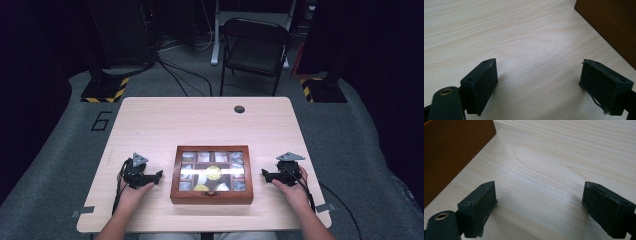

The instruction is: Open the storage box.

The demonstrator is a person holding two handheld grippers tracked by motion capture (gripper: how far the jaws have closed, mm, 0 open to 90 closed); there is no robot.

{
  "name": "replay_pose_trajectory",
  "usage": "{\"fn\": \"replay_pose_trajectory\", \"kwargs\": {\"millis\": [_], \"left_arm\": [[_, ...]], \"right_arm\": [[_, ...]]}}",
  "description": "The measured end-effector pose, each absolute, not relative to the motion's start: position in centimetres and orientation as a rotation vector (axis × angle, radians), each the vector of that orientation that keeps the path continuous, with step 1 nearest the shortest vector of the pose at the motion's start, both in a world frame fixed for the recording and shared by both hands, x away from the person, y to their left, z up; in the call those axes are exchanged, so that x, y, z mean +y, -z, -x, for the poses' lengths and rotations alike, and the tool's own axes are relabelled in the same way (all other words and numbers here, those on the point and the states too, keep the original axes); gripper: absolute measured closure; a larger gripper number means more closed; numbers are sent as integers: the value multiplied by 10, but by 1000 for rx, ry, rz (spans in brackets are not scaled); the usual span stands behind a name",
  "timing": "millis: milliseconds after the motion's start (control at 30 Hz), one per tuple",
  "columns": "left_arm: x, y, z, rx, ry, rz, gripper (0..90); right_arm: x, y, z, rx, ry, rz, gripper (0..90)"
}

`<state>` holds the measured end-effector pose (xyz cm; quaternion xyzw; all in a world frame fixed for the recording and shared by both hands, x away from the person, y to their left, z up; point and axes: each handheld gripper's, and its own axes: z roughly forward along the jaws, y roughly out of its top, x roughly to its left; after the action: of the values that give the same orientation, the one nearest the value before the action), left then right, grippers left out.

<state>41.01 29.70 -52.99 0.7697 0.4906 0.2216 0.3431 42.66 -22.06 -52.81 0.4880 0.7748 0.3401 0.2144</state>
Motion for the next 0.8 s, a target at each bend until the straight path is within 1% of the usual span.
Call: {"fn": "replay_pose_trajectory", "kwargs": {"millis": [567,700,800], "left_arm": [[297,530,-410,1288,-583,-1991,152],[297,530,-409,1291,-585,-1986,154],[298,529,-409,1298,-581,-1989,171]], "right_arm": [[-220,528,-427,2139,-941,-1367,99],[-219,528,-427,2138,-941,-1371,103],[-219,528,-426,2138,-948,-1363,128]]}}
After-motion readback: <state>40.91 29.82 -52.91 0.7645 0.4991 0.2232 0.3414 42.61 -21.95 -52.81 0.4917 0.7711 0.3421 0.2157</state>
